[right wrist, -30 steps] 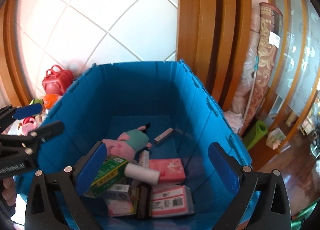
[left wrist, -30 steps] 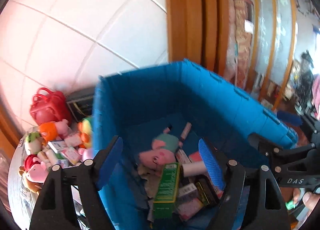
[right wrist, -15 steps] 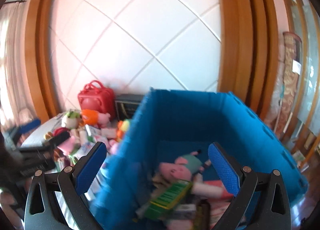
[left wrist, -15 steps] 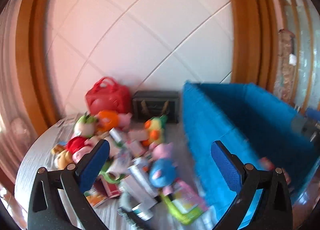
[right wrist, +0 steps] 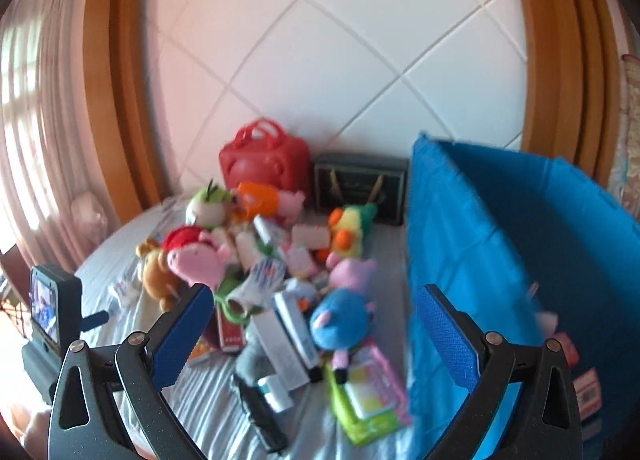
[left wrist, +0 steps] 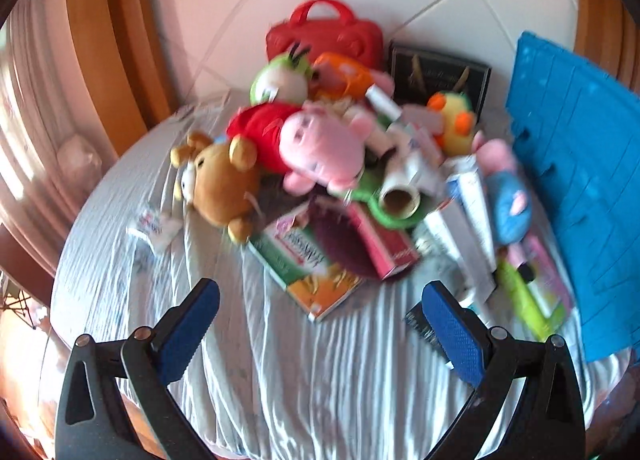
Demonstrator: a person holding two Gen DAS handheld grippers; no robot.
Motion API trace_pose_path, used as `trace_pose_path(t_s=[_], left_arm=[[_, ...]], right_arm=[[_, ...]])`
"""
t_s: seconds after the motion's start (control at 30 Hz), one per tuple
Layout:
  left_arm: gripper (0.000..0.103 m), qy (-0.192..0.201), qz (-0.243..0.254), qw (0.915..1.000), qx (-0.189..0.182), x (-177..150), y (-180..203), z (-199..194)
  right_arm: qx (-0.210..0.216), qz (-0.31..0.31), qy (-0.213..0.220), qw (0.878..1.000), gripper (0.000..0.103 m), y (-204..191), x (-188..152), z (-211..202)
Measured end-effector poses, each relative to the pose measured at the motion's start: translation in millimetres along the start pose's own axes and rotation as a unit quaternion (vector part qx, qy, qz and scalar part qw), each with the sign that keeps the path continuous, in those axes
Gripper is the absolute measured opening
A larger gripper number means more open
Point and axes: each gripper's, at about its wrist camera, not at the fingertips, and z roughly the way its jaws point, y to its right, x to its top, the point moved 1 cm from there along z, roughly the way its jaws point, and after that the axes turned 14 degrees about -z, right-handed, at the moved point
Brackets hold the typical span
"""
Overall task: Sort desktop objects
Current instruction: 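Return both tools from the crate to the pile, then grasp the black wrapped roll with left tool while right tool grasps white cream bottle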
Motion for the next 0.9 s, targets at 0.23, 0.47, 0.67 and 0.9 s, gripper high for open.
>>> trace_pose_path(t_s=[0.23,0.47,0.67,0.9], left_arm=[[0.103,-0.086,-0.006,0.9961,-0.014,-41.1,0.5,52.8],[0.102,-0.152,-0.001,0.9875,-0.040,-80.0,50.4,88.8],[0.100,-0.179,-0.029,0.9817,-0.058,-98.8,85.2,115.0],[0.039,-0.162,0.019,0.9854,-0.047,-94.5,79.4,101.9]], right_arm=[[0.010,0.017,-0.136,0.991,0.103,-25.9,-74.5,82.2],[0.044,0.044,-0.242,0.968,0.103,-20.8,-155.1,128.6],[0.093,0.062,-0.242,0.964,0.103,-9.7,-171.5,135.5],[0.109,0.045,-0.248,0.962,0.103,-8.7,-166.4,151.3]])
